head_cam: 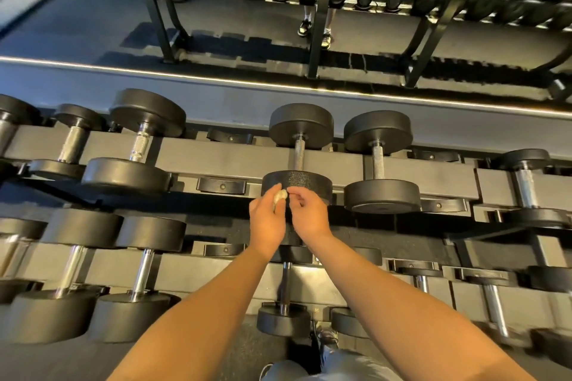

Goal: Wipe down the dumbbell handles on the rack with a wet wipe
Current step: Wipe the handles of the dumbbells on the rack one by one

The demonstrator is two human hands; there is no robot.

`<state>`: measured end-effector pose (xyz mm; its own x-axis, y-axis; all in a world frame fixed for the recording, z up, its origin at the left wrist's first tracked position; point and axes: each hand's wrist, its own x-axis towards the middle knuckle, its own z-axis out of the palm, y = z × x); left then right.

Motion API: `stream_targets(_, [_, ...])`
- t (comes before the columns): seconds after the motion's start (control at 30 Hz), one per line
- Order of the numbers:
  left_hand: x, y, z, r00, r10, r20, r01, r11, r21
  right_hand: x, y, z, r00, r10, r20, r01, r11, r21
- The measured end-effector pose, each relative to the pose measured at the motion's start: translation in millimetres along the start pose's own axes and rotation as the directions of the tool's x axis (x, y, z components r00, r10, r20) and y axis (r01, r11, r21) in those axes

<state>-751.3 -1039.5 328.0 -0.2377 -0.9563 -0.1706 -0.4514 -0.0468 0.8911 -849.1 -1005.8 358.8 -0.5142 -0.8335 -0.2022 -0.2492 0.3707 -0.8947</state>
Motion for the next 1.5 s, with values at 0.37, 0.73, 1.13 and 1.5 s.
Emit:
stream_targets(0.37, [-32.6, 18.7, -15.5, 0.990, 0.041, 0.137, -0.006, 0.969, -0.248, -43.5, -6.5, -17.3, 0.976, 0.198, -0.088, -0.155, 0.922, 0.355])
stream_targets(0.73, [-39.9, 35.1, -13.0, 0.997, -0.003, 0.079, 0.024, 0.963, -0.268, -53.1, 5.8, -28.8, 0.966, 0.196, -0.167, -0.134, 0.936, 0.325])
stream_targets(1.13, [-13.3, 101.0, 89.1, 0.969, 0.067, 0.239, -0.008, 0.971, -0.238, 13.5, 39.5, -120.9, 0.963, 0.139, -0.229, -0.069, 0.954, 0.290])
stream_targets(1.5, [61.8, 149.2, 210.8, 0.998, 0.056, 0.023, -0.057, 0.996, 0.071, 123.0, 75.9, -232.9, 0.980, -0.091, -0.178, 0.073, 0.992, -0.104])
